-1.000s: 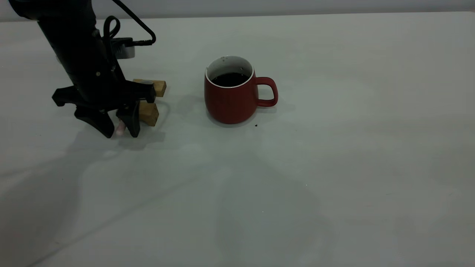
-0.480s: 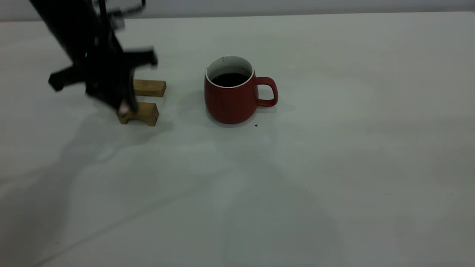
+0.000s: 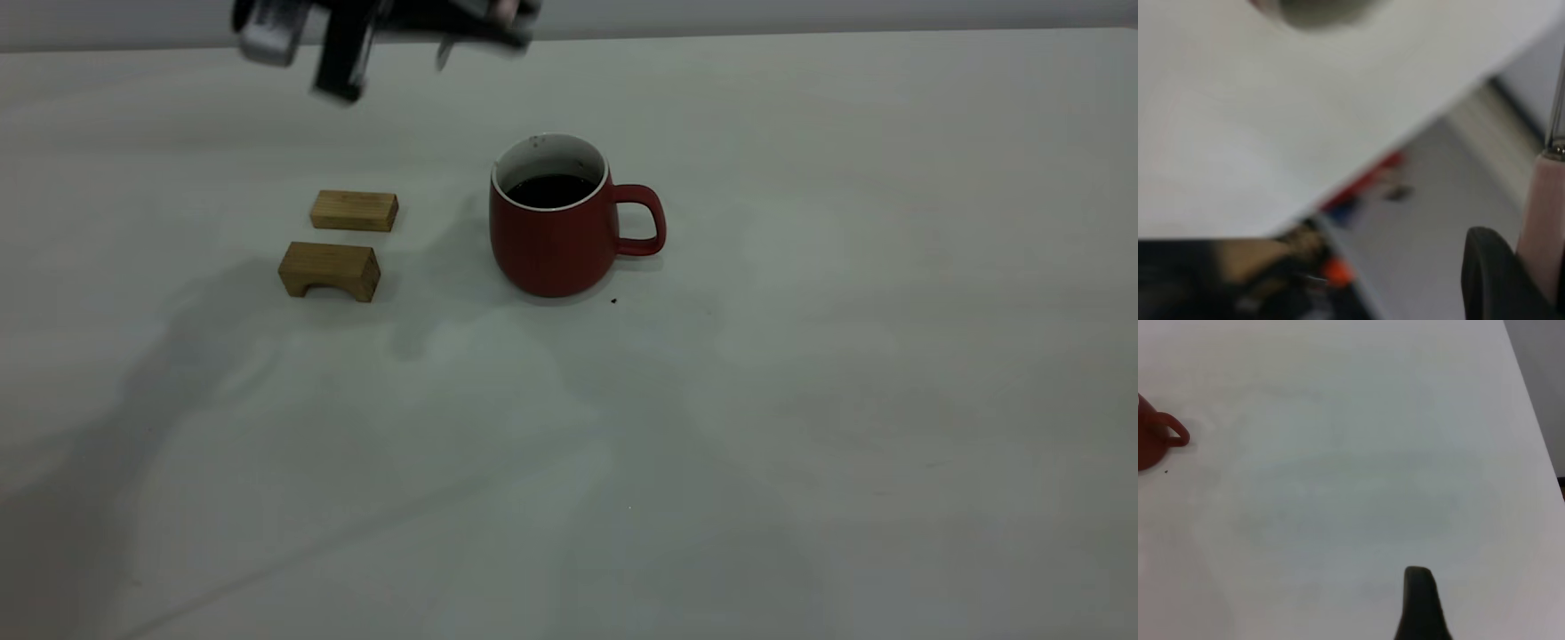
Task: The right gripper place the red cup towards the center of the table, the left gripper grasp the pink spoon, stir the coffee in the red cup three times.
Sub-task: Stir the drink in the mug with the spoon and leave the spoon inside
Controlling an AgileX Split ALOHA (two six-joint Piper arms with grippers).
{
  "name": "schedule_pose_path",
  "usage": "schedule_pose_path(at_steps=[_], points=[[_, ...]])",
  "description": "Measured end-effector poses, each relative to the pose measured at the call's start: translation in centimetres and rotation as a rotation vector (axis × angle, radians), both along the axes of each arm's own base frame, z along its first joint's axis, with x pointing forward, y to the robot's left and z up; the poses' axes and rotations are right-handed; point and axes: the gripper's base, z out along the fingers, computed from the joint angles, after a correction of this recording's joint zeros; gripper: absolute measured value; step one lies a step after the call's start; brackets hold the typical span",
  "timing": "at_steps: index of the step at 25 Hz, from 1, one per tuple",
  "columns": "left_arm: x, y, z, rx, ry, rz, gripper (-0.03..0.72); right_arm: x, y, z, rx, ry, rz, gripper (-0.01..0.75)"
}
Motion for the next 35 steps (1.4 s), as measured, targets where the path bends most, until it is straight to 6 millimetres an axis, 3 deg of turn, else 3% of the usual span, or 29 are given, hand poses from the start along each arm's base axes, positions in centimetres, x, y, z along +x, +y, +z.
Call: schedule_pose_path(at_steps=[6,11,16,23,28,31,35], points=[[0.8,-0.7,1.3,-0.245,0.192,0.216,0.153,0.0,0.0,0.0,0.000,0.000,0.000,0.582],[0.7,-2.4,1.1,-0.322,0.442,0.390,0.153,0.0,0.0,0.0,0.000,0.000,0.000,0.582],[0.3,-3.8,-0.6,-0.321,0.620,0.497,0.153,0.0,0.0,0.0,0.000,0.000,0.000,0.582],[1.7,-4.2,-2.7,-0.308,0.641,0.529,0.153,0.0,0.0,0.0,0.000,0.000,0.000,0.582],[3.1,-4.7,-5.9,-0.292,0.670,0.539,0.153,0.0,0.0,0.0,0.000,0.000,0.000,0.582],[3.1,-4.8,-7.4,-0.287,0.705,0.529,0.153,0.0,0.0,0.0,0.000,0.000,0.000,0.582],[2.7,-4.6,-8.0,-0.273,0.728,0.514,0.153,0.0,0.0,0.0,0.000,0.000,0.000,0.582]])
